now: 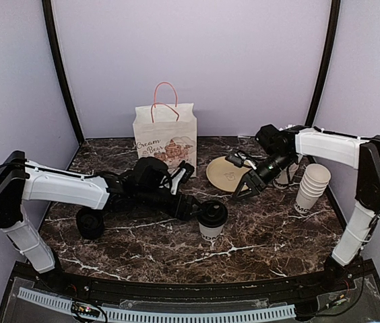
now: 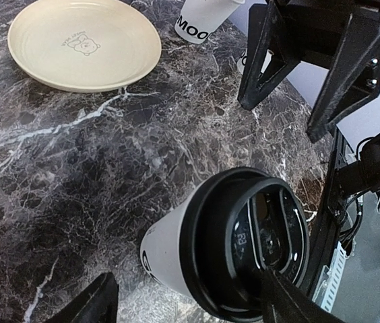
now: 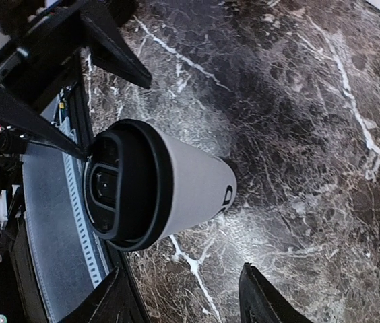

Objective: Pack the takeout coffee

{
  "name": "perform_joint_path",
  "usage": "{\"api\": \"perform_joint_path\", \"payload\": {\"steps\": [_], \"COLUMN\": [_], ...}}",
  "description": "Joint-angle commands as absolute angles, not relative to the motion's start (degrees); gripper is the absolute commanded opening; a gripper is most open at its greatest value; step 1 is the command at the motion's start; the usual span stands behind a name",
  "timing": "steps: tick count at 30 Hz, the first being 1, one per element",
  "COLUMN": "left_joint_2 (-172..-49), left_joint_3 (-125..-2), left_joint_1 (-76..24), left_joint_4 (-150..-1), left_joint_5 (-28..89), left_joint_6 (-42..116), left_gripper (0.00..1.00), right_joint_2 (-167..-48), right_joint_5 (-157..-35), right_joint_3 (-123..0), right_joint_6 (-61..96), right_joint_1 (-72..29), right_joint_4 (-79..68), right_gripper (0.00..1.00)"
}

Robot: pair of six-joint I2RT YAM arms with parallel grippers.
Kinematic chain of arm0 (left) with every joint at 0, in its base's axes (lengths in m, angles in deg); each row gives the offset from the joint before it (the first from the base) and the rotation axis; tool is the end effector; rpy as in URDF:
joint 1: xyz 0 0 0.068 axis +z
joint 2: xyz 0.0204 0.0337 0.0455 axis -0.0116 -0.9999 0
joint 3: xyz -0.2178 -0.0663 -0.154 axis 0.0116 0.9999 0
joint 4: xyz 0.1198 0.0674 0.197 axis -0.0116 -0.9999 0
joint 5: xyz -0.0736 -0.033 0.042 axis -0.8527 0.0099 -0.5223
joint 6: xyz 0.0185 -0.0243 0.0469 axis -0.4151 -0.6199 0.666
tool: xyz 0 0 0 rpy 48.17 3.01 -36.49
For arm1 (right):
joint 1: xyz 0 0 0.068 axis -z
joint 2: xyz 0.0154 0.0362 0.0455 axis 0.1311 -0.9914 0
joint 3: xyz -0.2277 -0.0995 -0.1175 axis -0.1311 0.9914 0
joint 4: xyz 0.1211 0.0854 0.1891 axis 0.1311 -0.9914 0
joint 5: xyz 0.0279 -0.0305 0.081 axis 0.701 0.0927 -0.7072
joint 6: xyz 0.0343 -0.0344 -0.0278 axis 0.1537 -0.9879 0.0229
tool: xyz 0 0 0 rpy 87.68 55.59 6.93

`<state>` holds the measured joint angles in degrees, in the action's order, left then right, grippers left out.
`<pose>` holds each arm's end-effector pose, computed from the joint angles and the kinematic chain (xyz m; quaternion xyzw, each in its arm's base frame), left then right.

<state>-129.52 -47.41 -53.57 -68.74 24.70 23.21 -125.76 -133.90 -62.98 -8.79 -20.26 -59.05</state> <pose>0.1959 -0.2878 0.2334 0.2738 0.8143 -0.4010 0.3182 0.2662 0.1715 0.2474 -0.4071 0.8210 0.3929 0.0770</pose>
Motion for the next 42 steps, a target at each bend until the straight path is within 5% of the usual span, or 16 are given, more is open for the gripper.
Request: {"api": "perform_joint_path", "payload": {"steps": [1,20,28,42], "left_joint_2": [-130.23,-134.14,-135.9,-140.13], "left_joint_3": [-49.87,-52.25,-51.34,-46.45], "left_joint_1": [-53.74,-53.4,-52.35,-49.4], "left_joint_4": [-69.45,-69.59,-69.43,-75.06], "left_joint_5": [23.34,23.1,21.56,22.62], "left_joint_6": [22.11,22.8,21.84,16.75], "left_gripper": [0.75,0.66,0.59,0.52], "right_joint_2": [-126.9,-132.91,-138.04,-143.38], "right_joint_5": [-140.31,-141.85,-141.17,-131.23], "right_joint_3": [-63.24,-65.8,-66.89,-63.87], "right_joint_6": [-8.7,-8.88,-5.47,-0.51], "right_joint_1": [-20.57,-23.16,-23.45,-23.41], "right_joint_4": [-57.52,-58.56,-57.42,-54.36], "right_gripper": [0.57,0.49,0.28,0.16]}}
